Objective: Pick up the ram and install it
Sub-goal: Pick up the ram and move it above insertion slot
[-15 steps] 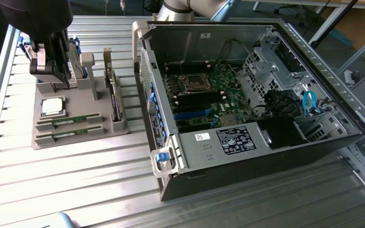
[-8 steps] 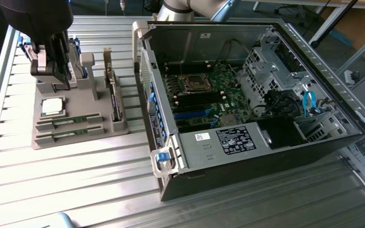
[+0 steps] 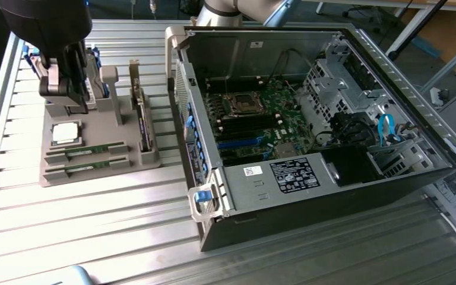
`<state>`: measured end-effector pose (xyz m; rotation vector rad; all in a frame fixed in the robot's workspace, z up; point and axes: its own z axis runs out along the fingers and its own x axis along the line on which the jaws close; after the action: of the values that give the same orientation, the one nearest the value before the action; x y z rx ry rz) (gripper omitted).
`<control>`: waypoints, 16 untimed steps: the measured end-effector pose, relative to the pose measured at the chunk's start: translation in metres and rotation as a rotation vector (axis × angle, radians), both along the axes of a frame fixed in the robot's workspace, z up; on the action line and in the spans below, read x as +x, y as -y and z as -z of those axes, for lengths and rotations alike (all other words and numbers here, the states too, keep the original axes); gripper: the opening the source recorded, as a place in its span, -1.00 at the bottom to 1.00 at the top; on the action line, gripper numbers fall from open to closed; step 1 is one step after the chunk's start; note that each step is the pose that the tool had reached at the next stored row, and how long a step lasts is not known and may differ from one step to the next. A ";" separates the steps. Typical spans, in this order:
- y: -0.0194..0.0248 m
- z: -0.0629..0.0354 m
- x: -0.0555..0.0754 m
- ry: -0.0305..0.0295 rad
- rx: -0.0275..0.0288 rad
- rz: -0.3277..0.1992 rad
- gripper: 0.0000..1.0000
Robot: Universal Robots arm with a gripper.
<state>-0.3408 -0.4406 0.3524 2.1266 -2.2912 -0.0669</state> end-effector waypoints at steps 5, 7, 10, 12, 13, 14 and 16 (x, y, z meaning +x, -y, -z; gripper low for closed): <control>0.0000 0.0016 0.000 0.0000 0.0000 -0.002 -0.40; 0.0000 0.0022 0.000 0.0000 0.0001 -0.003 -0.40; 0.0000 0.0030 0.000 0.0000 0.0000 -0.004 -0.40; 0.0000 0.0036 0.000 0.0000 0.0000 -0.004 -0.40; 0.0000 0.0039 0.000 0.0000 0.0000 -0.005 -0.40; 0.0000 0.0041 0.000 0.0000 0.0001 -0.005 -0.40; 0.0000 0.0047 0.000 0.0000 0.0001 -0.006 -0.40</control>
<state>-0.3407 -0.4406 0.3476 2.1330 -2.2851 -0.0669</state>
